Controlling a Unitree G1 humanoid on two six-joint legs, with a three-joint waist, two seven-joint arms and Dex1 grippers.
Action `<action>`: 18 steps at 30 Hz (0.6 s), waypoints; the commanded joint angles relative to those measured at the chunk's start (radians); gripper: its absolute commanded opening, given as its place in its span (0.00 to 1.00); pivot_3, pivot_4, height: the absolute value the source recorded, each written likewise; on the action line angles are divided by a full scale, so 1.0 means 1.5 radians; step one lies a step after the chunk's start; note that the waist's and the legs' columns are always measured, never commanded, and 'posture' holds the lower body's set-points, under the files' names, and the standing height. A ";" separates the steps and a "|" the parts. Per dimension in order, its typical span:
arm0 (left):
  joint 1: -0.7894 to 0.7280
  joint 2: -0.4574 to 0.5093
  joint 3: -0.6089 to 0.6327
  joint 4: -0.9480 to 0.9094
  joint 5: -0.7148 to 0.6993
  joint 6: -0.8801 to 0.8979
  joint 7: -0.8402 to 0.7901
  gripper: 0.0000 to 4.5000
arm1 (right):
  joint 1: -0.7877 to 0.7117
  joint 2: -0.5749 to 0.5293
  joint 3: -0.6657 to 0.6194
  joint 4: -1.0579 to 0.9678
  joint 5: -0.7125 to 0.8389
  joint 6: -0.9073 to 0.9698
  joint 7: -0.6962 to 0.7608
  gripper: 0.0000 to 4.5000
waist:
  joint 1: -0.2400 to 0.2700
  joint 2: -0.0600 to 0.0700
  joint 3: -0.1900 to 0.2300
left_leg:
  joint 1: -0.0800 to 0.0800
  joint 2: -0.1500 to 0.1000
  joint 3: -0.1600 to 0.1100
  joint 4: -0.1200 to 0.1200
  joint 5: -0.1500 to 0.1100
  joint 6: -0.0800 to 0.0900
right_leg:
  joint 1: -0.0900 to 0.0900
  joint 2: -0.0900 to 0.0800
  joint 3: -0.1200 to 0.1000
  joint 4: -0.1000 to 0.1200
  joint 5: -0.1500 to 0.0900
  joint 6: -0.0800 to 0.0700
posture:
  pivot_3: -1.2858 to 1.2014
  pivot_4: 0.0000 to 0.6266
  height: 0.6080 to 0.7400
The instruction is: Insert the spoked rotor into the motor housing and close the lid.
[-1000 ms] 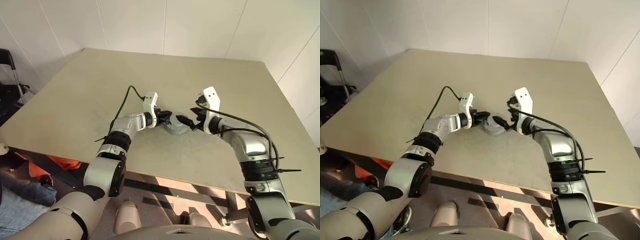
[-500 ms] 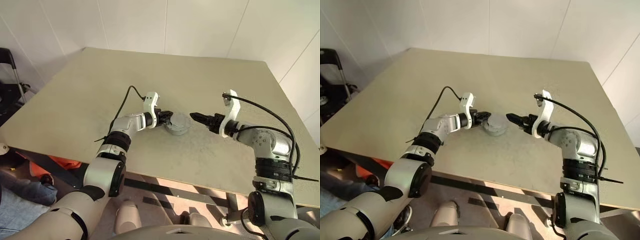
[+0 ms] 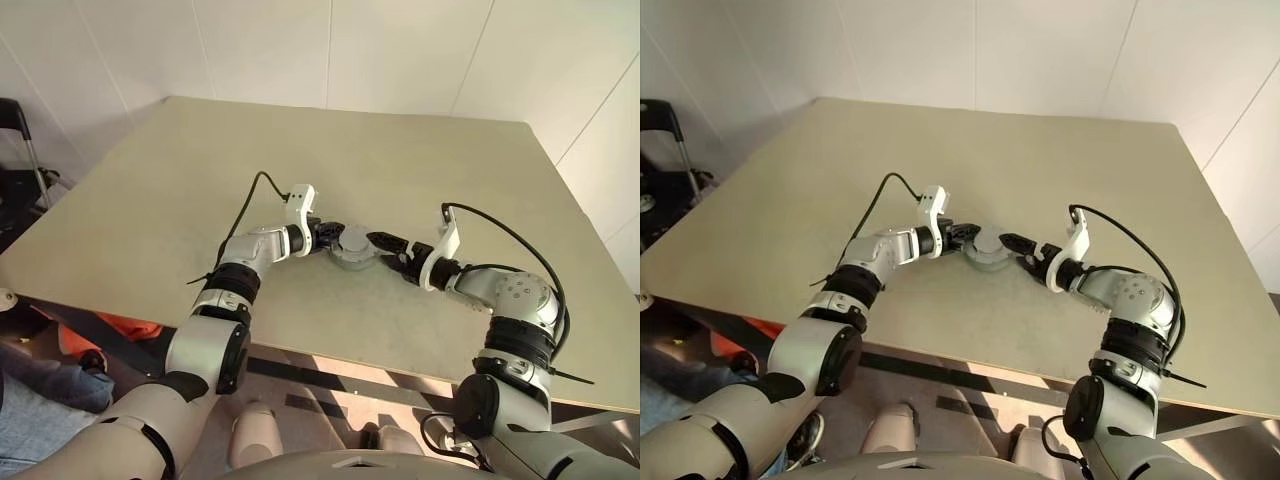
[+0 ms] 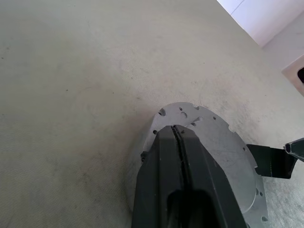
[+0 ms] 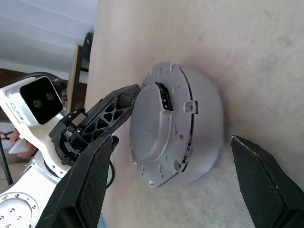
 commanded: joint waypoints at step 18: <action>0.006 -0.003 -0.018 -0.005 0.018 0.013 0.004 0.00 | -0.084 0.107 0.034 0.083 0.043 -0.022 -0.024 0.99 | -0.020 0.000 0.000 | 0.003 0.001 0.000 -0.003 0.002 -0.003 | -0.001 0.002 0.001 0.001 0.001 -0.001 | 0.52 0.00 1.00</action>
